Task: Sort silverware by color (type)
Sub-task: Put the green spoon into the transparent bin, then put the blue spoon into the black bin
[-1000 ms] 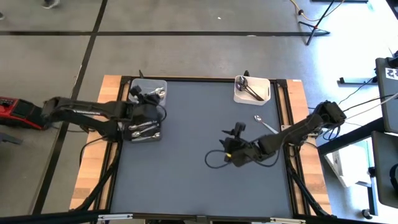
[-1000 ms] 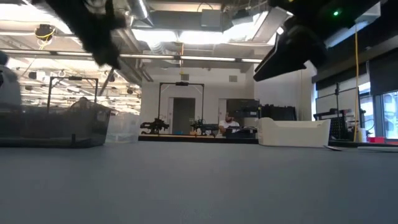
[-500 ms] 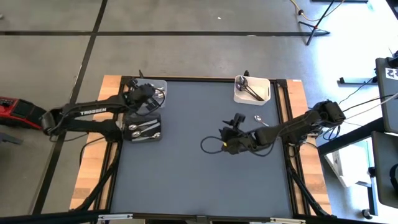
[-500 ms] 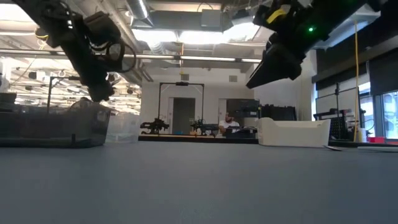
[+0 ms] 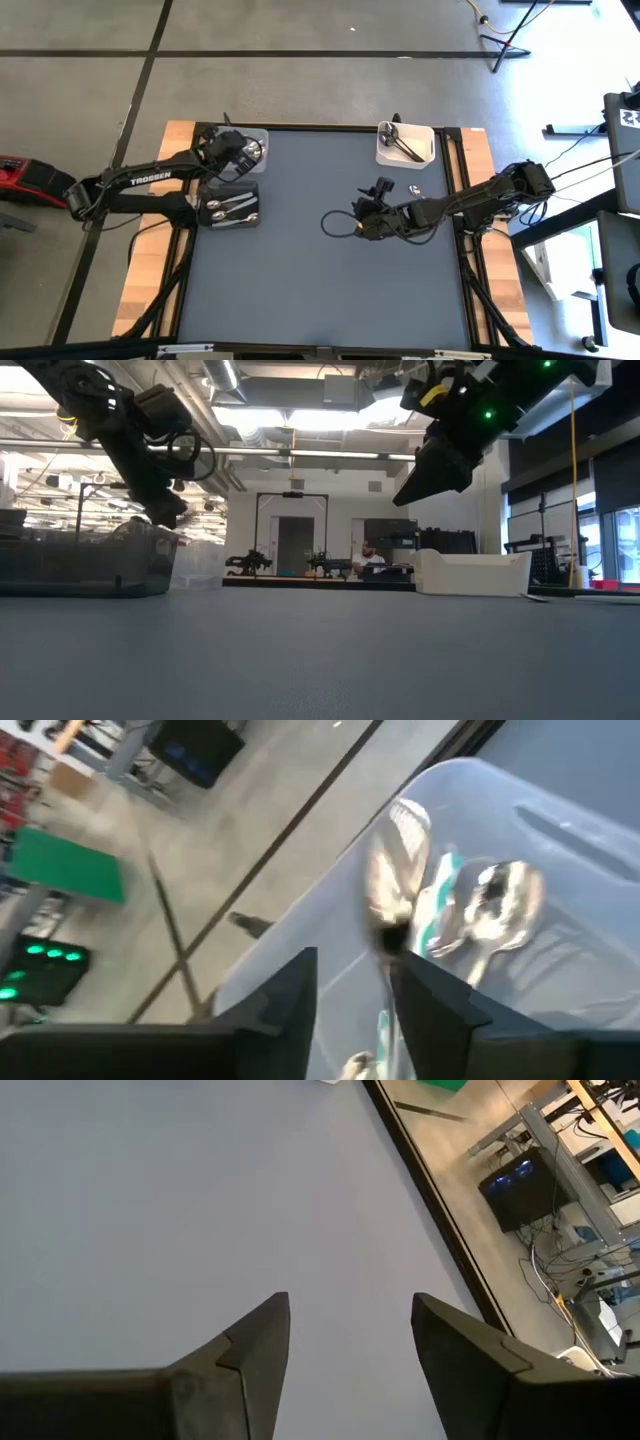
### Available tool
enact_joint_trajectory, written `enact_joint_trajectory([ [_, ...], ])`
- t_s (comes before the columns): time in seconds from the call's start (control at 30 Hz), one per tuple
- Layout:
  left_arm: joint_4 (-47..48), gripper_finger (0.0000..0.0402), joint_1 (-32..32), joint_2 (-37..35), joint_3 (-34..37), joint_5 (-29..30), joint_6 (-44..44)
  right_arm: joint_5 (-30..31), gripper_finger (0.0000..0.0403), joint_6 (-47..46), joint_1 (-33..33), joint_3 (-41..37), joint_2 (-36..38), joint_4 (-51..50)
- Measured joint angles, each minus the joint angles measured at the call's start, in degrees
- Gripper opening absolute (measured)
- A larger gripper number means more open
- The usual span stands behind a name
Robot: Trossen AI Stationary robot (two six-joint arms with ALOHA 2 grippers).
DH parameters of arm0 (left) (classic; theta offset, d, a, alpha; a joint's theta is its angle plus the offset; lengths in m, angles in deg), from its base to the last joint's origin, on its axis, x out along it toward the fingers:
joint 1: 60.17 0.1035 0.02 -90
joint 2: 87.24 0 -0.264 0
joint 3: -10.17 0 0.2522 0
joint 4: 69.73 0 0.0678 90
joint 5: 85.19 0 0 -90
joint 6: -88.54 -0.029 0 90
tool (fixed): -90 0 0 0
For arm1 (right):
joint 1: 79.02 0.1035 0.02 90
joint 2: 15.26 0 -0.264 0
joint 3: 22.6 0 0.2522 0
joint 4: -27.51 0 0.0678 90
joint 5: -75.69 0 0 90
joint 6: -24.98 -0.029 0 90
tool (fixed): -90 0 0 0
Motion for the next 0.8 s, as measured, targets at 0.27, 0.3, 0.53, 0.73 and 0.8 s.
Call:
enact_joint_trajectory([
  [0.27,1.0,0.0134,-1.2,-0.1,0.0,-1.4,1.4,0.0,0.0201,-0.7,0.1,0.0,0.0,-0.5],
  [0.3,0.8,0.0133,-1.2,-0.2,0.0,-2.0,1.7,0.0,0.0201,-1.0,0.1,0.0,0.0,-0.5],
  [0.53,-3.6,0.0133,-3.9,-2.4,0.0,-14.0,5.5,-2.3,0.0201,-4.5,0.2,0.0,4.2,-6.2],
  [0.73,-11.0,0.0133,-10.1,-2.7,0.0,-24.4,9.2,-9.4,0.0201,-21.0,0.0,0.0,12.5,-23.9],
  [0.8,-13.0,0.0133,-12.7,-2.7,0.0,-26.8,10.2,-11.7,0.0201,-25.9,-1.0,0.0,14.1,-29.5],
])
